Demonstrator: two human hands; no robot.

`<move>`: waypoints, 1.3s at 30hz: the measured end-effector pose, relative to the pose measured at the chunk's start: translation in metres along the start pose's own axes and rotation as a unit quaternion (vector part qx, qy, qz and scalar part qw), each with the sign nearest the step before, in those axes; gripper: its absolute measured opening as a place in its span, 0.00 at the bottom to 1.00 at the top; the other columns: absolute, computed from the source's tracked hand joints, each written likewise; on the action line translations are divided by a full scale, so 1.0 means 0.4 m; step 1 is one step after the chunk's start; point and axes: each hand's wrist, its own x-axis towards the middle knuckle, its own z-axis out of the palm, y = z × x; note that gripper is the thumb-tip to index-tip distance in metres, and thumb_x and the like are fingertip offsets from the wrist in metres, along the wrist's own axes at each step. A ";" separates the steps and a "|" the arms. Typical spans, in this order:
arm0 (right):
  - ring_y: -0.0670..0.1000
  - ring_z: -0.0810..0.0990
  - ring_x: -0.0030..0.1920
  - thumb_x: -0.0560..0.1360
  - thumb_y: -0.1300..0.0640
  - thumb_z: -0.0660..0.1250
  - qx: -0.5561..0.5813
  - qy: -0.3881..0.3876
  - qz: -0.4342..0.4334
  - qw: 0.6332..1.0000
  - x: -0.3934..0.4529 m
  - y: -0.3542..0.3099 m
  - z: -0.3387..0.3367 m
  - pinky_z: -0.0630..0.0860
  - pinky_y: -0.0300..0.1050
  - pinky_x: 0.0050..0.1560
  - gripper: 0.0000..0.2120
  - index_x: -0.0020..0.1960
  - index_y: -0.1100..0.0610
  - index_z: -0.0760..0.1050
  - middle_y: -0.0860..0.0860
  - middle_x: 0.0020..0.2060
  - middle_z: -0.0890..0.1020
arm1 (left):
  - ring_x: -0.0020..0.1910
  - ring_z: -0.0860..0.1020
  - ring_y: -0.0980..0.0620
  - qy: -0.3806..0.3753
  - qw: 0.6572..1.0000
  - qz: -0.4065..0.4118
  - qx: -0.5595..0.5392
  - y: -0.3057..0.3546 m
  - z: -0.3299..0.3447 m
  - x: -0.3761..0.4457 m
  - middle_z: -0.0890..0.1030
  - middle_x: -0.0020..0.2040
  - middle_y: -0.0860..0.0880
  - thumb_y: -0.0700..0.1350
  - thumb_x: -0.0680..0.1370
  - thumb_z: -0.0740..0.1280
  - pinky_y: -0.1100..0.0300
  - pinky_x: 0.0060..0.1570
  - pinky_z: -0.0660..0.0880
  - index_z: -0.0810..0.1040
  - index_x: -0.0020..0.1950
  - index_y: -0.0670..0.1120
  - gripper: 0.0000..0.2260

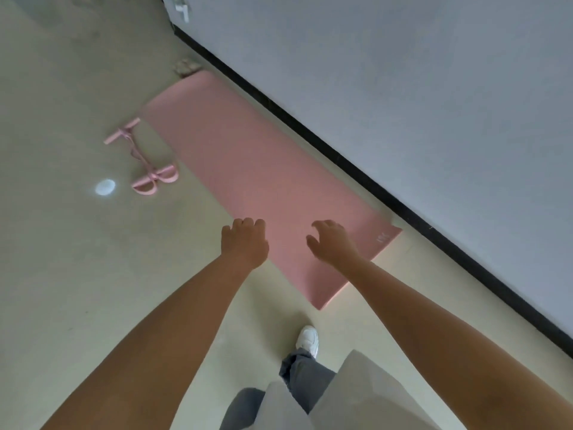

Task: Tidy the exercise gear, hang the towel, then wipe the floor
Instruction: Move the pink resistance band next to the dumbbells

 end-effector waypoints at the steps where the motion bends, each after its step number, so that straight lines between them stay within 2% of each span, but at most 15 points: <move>1: 0.58 0.67 0.68 0.79 0.52 0.56 -0.005 -0.003 -0.008 1.000 0.043 -0.035 -0.015 0.65 0.51 0.69 0.21 0.70 0.60 0.65 0.58 0.67 0.71 | 0.64 0.70 0.43 -0.002 1.000 -0.015 -0.009 -0.036 -0.011 0.029 0.73 0.64 0.43 0.46 0.80 0.56 0.52 0.60 0.68 0.68 0.65 0.42 0.16; 10: 0.59 0.67 0.68 0.79 0.52 0.56 -0.062 -0.054 -0.095 0.992 0.422 -0.442 -0.044 0.66 0.52 0.66 0.20 0.69 0.59 0.66 0.58 0.67 0.70 | 0.62 0.71 0.44 -0.034 0.993 -0.102 -0.047 -0.441 -0.044 0.279 0.73 0.62 0.44 0.47 0.80 0.56 0.53 0.58 0.69 0.68 0.63 0.43 0.14; 19: 0.58 0.66 0.69 0.79 0.52 0.56 -0.066 -0.073 -0.098 0.990 0.832 -0.913 -0.034 0.65 0.51 0.67 0.21 0.70 0.58 0.65 0.58 0.67 0.70 | 0.61 0.72 0.45 -0.047 0.995 -0.086 -0.015 -0.973 -0.116 0.581 0.73 0.61 0.44 0.48 0.80 0.56 0.53 0.57 0.69 0.68 0.64 0.43 0.14; 22: 0.58 0.66 0.69 0.79 0.52 0.57 -0.058 -0.088 -0.103 0.989 0.951 -1.038 -0.029 0.64 0.51 0.68 0.21 0.71 0.58 0.64 0.57 0.68 0.69 | 0.62 0.72 0.44 -0.057 0.993 -0.103 -0.010 -1.126 -0.140 0.682 0.73 0.61 0.44 0.49 0.80 0.57 0.53 0.58 0.69 0.68 0.64 0.43 0.15; 27: 0.58 0.66 0.69 0.79 0.52 0.56 -0.051 -0.100 -0.085 0.990 1.175 -1.173 -0.040 0.64 0.51 0.68 0.21 0.70 0.58 0.65 0.57 0.68 0.69 | 0.65 0.70 0.44 -0.076 0.992 -0.097 -0.013 -1.310 -0.178 0.894 0.72 0.65 0.43 0.48 0.80 0.57 0.52 0.60 0.69 0.67 0.68 0.43 0.18; 33: 0.58 0.68 0.68 0.80 0.52 0.56 -0.032 -0.124 -0.049 0.991 1.458 -1.296 -0.076 0.66 0.52 0.67 0.21 0.70 0.59 0.65 0.58 0.66 0.71 | 0.62 0.71 0.43 -0.097 0.992 -0.079 -0.007 -1.480 -0.252 1.191 0.74 0.62 0.43 0.46 0.80 0.57 0.52 0.57 0.69 0.68 0.65 0.43 0.15; 39: 0.58 0.69 0.66 0.80 0.53 0.56 0.003 -0.124 0.002 0.992 1.675 -1.431 -0.143 0.68 0.50 0.64 0.20 0.69 0.59 0.66 0.58 0.64 0.72 | 0.59 0.73 0.45 -0.131 0.991 -0.012 0.016 -1.605 -0.346 1.454 0.74 0.60 0.44 0.46 0.79 0.59 0.54 0.54 0.70 0.68 0.63 0.44 0.14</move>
